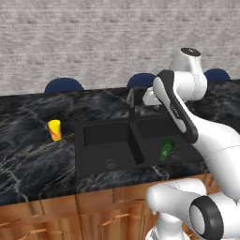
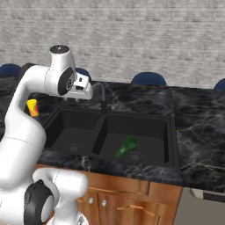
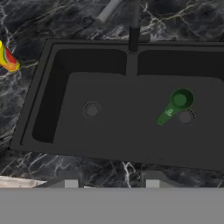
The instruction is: Move any existing items from the left basin to the right basin for drying. Then move the cup from the counter to the left basin of the sink for washing.
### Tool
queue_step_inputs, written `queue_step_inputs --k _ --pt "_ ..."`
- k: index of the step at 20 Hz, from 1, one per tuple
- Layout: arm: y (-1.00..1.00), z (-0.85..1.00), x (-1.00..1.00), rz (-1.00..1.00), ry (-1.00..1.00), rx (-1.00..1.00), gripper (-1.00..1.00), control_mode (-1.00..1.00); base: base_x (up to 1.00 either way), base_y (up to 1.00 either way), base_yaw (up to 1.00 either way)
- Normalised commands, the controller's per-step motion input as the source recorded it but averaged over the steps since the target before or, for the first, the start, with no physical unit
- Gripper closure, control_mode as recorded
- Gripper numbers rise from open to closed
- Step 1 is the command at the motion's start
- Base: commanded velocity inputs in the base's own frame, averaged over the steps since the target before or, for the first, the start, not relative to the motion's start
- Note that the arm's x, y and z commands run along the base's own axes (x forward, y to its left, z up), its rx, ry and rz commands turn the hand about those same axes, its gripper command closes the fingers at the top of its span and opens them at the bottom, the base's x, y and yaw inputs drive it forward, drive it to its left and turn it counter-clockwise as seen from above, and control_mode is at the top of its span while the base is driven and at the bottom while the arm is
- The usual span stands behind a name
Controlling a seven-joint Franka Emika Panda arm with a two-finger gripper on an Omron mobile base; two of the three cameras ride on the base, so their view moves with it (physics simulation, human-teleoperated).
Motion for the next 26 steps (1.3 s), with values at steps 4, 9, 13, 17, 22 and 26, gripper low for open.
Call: queue_step_inputs --k 4,9,13,17,22,26 --pt "0.0 -0.04 -0.11 0.0 0.0 0.0 -1.0 -1.0 0.0 0.0 0.0" --pt "0.3 -0.2 -0.22 0.15 0.02 0.05 -1.0 -1.0 0.0 0.0 0.0" --pt "1.0 -0.01 0.0 0.09 0.0 0.04 -1.0 -1.0 0.0 0.0 0.0" --pt "1.0 0.0 0.02 0.08 0.0 0.03 -1.0 -1.0 0.0 0.0 0.0" --pt "1.0 0.0 0.21 0.0 0.06 0.01 -1.0 -1.0 0.0 0.0 0.0" --pt "1.0 0.0 0.37 0.02 0.12 0.07 -1.0 -1.0 0.0 0.0 0.0"
